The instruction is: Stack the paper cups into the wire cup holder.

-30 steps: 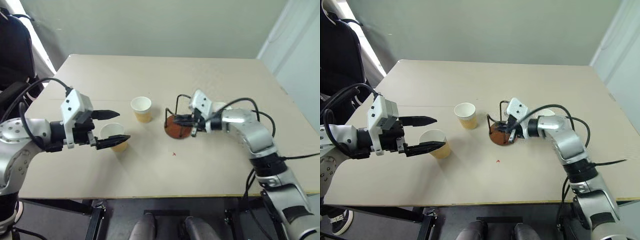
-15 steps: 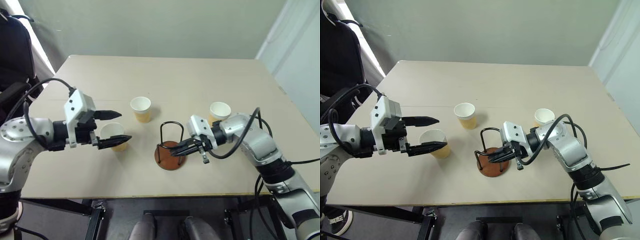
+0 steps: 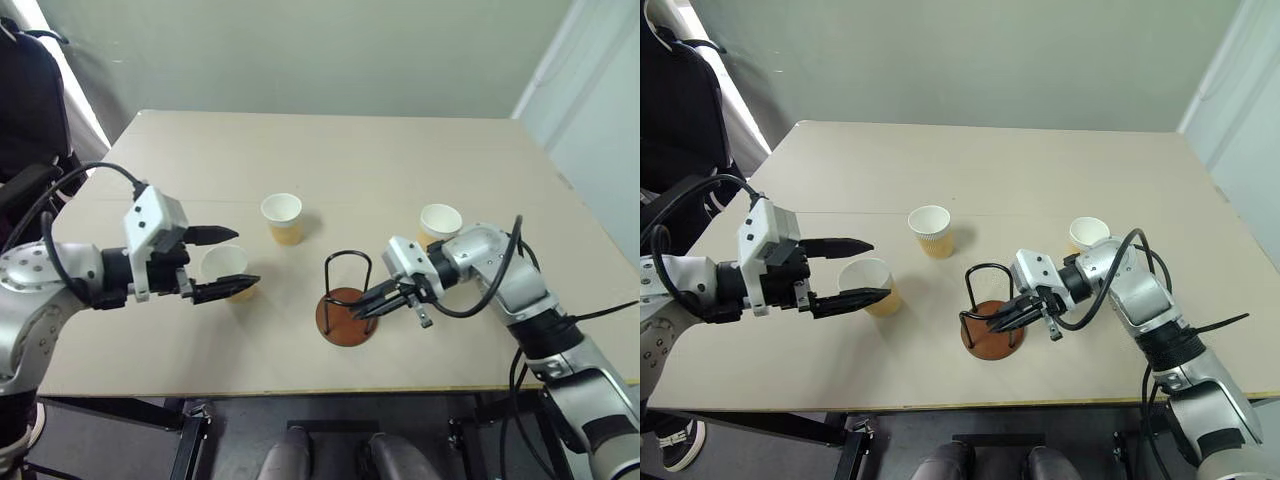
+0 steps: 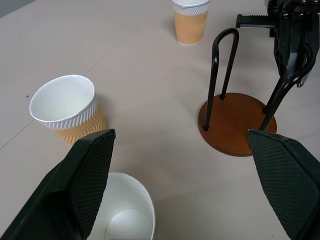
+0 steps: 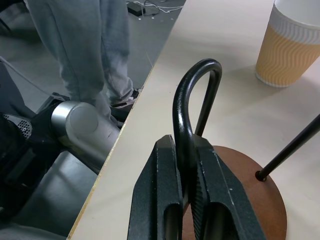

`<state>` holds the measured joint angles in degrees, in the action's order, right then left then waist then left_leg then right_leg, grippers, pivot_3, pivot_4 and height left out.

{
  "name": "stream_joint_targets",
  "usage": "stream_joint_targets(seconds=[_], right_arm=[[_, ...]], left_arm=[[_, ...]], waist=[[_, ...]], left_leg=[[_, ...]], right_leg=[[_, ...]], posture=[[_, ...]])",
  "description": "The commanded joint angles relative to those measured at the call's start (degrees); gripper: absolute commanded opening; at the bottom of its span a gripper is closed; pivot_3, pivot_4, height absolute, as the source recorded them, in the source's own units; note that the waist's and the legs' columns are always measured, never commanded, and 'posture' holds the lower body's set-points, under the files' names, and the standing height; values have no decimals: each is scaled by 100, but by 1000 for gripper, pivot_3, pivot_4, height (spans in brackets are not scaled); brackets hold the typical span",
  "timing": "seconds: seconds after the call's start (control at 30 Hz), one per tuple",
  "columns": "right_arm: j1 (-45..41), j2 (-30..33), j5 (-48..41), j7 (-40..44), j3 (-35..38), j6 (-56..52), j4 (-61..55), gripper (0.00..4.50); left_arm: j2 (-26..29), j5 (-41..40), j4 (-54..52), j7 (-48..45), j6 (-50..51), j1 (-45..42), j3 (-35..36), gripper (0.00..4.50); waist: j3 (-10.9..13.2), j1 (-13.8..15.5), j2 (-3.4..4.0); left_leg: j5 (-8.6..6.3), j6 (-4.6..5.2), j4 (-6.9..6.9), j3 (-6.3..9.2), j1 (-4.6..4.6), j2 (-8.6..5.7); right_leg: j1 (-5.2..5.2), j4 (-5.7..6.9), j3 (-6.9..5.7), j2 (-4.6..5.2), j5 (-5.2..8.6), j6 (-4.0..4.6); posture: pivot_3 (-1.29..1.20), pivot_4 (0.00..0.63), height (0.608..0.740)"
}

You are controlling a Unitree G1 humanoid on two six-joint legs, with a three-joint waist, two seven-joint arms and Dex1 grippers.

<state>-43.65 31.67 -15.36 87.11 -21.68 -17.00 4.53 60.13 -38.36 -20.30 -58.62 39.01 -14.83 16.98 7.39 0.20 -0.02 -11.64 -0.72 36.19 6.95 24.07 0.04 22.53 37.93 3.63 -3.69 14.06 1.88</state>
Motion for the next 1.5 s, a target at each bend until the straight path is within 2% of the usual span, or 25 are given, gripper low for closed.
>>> stream_joint_targets(seconds=[0.03,0.17,0.33,0.37,0.5,0.63,0.7,0.77,0.9,1.03,1.2,1.5], right_arm=[[-146,-69,49,28,6,139,58,1064],[-121,-26,47,165,27,129,34,2390],[-90,228,-18,362,114,-16,-213,4289],[-112,316,-32,369,175,-49,-274,4461],[-277,782,-324,385,648,-345,-623,4461],[-486,1319,-1159,280,1607,-1090,-968,4461],[-583,1578,-1478,-7,2142,-1477,-1009,4461],[-620,1859,-1286,-494,2472,-1581,-785,4461],[-490,2087,37,-1330,1998,-715,187,4461],[-573,1958,770,-1421,1463,150,926,4461],[-975,1516,1429,-1635,1017,1051,1988,4461],[-1406,1024,1872,-1418,697,1759,3103,4461]], left_arm=[[104,7,-98,-1,-47,-76,187,4500],[93,2,-98,-1,-59,-80,177,4500],[86,-11,-111,-16,-66,-68,180,4500],[80,-23,-114,-27,-71,-83,167,4500],[82,-177,-93,-159,-77,-314,142,4500],[226,-303,-84,-463,-153,-658,181,4500],[277,-420,-88,-550,-130,-854,242,4500],[345,-505,-133,-665,-106,-920,273,4500],[463,-172,-378,-703,-214,-670,-51,4500],[517,190,-367,-641,-411,-449,-173,4500],[498,37,-569,-633,-272,-295,103,4500],[519,-168,-903,-432,28,93,559,4500]], waist=[[0,1,0],[0,2,0],[0,4,0],[0,4,0],[0,17,0],[1,22,0],[1,42,-1],[1,44,-1],[0,41,-2],[4,2,6],[4,-6,8],[4,27,7]], left_leg=[[1,0,0,1,0,1],[2,-1,0,2,0,2],[2,-1,-1,2,1,2],[2,-1,-1,2,2,2],[4,-4,-1,2,3,1],[5,-6,-1,1,2,1],[6,-7,-2,3,5,0],[5,-7,-4,2,3,0],[1,-6,-5,3,-9,2],[1,-2,-4,2,-12,3],[1,-1,-10,3,-3,10],[-8,4,-12,4,6,10]], right_leg=[[0,0,-3,0,-1,1],[0,1,-8,0,-2,4],[-1,0,-9,0,-2,5],[-1,0,-9,0,-2,6],[-1,1,-10,0,-2,6],[-3,0,-9,0,-1,7],[-3,-1,-10,-1,1,9],[-6,-4,-9,0,3,9],[-14,-4,-9,0,5,6],[-3,10,-3,-1,2,3],[7,13,-6,-8,1,4],[5,-1,-10,-5,2,5]], posture=[[0,150,740],[0,150,740],[0,150,740],[0,150,740],[0,150,740],[0,150,740],[0,150,740],[0,150,740],[0,150,740],[0,150,740],[0,150,740],[0,150,740]])
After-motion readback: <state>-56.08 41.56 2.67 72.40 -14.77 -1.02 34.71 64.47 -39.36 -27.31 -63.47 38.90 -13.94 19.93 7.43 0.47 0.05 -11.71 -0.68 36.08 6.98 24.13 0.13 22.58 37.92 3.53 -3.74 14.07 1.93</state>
